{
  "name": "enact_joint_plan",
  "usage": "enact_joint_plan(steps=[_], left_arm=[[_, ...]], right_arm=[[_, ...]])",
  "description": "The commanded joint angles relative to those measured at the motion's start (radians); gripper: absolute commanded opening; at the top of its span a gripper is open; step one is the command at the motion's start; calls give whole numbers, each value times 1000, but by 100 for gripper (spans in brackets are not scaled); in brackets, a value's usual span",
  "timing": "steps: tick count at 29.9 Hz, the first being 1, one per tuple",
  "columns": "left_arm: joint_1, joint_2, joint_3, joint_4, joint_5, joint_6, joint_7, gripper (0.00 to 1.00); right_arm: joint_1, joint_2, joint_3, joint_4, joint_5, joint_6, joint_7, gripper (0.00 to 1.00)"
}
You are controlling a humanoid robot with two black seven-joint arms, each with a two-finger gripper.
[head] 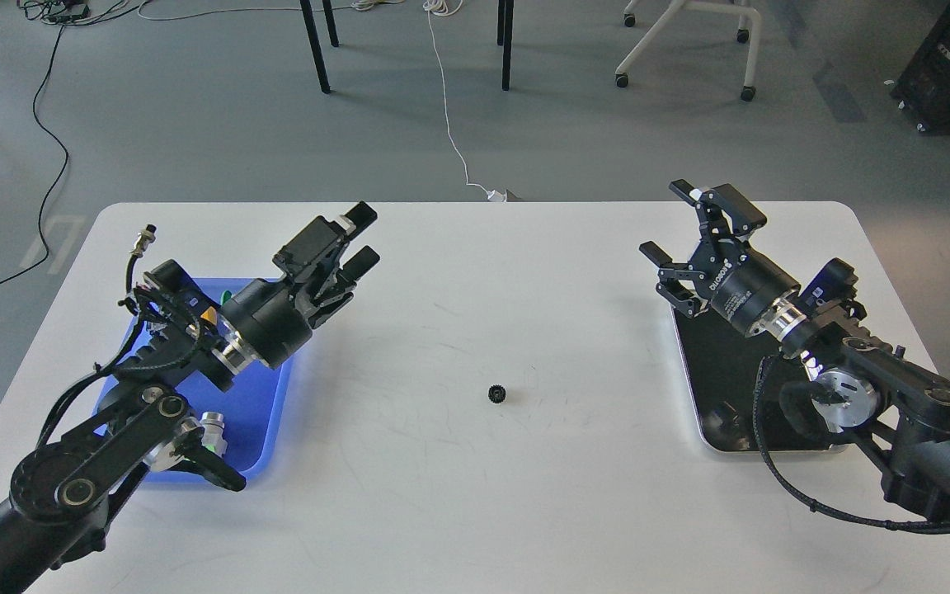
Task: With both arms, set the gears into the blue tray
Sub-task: 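Reach the left gripper to the black part and grasp it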
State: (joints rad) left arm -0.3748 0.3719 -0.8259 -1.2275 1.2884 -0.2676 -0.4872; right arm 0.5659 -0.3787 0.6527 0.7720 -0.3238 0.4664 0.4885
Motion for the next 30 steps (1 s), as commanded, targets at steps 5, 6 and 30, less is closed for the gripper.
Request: enact_joint_plan(steps=[5, 6, 30], left_arm=[[-223, 7, 286, 17, 510, 7, -1, 98], [-254, 7, 321, 25, 576, 8, -1, 98], [-506, -194, 657, 339, 893, 50, -1, 84]], right_arm=[[-129, -20, 127, 4, 150, 22, 0, 97], [-138, -26, 128, 6, 150, 22, 0, 97], [-175, -57, 130, 7, 157, 22, 0, 98]])
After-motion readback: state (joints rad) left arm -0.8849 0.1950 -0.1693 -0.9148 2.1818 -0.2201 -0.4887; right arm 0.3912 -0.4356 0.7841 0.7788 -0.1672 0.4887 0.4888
